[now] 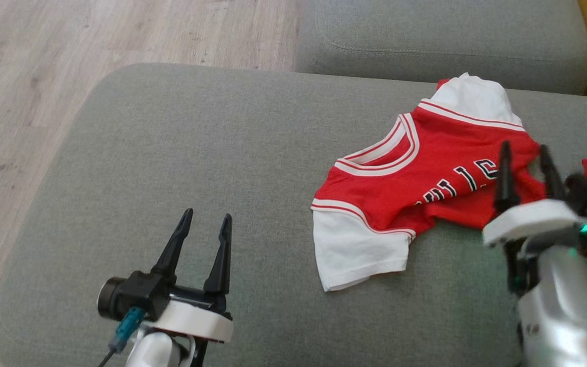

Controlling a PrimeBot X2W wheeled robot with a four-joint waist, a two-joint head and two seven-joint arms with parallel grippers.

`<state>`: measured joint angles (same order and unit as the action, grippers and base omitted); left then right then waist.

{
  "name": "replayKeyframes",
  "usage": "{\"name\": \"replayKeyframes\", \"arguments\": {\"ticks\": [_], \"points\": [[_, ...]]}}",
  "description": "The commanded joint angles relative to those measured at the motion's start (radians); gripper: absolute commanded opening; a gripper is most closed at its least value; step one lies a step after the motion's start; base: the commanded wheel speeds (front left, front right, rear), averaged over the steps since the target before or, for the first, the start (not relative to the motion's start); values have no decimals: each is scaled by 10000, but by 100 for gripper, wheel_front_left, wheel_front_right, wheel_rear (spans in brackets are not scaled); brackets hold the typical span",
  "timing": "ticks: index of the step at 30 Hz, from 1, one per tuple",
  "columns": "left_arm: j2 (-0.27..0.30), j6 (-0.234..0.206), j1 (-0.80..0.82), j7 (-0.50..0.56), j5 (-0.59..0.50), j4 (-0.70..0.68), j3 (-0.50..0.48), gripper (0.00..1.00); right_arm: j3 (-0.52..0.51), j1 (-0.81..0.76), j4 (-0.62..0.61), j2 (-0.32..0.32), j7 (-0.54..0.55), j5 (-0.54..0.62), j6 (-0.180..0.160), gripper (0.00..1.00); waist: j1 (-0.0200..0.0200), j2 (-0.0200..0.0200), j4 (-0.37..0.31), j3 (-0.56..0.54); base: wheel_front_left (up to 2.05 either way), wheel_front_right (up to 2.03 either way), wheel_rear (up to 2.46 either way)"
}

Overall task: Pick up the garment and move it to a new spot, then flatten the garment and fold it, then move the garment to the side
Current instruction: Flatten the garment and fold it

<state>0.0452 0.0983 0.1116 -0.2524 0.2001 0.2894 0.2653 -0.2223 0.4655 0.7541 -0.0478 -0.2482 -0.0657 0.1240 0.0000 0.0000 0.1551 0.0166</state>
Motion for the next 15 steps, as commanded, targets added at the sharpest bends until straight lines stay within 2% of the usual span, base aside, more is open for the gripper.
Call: {"name": "replayKeyframes", "arguments": {"ticks": [1, 2, 5, 11, 15], "points": [[51, 25, 385, -93, -61, -321, -359, 100, 609, -365, -730, -24, -125, -345, 67, 100, 0, 0, -3, -2, 0, 0, 0], [51, 31, 367, -93, -75, -345, -357, 100, 1313, -1197, -1894, -24, -129, -1136, 67, 100, 0, 0, -4, 14, 0, 0, 0], [51, 42, 325, -93, -88, -392, -353, 100, 1880, -2275, -3296, -24, -132, -1757, 67, 100, 0, 0, 13, 120, 0, 0, 0], [51, 103, 456, -93, -77, -416, -331, 100, 2139, -2924, -4227, -24, -100, -1663, 67, 100, 0, 0, 234, 558, 0, 0, 0], [51, 150, 659, -93, 9, -443, -273, 100, 1900, -2358, -4446, -24, 439, -822, 67, 100, 0, 0, 543, 1049, 0, 0, 0]]}}
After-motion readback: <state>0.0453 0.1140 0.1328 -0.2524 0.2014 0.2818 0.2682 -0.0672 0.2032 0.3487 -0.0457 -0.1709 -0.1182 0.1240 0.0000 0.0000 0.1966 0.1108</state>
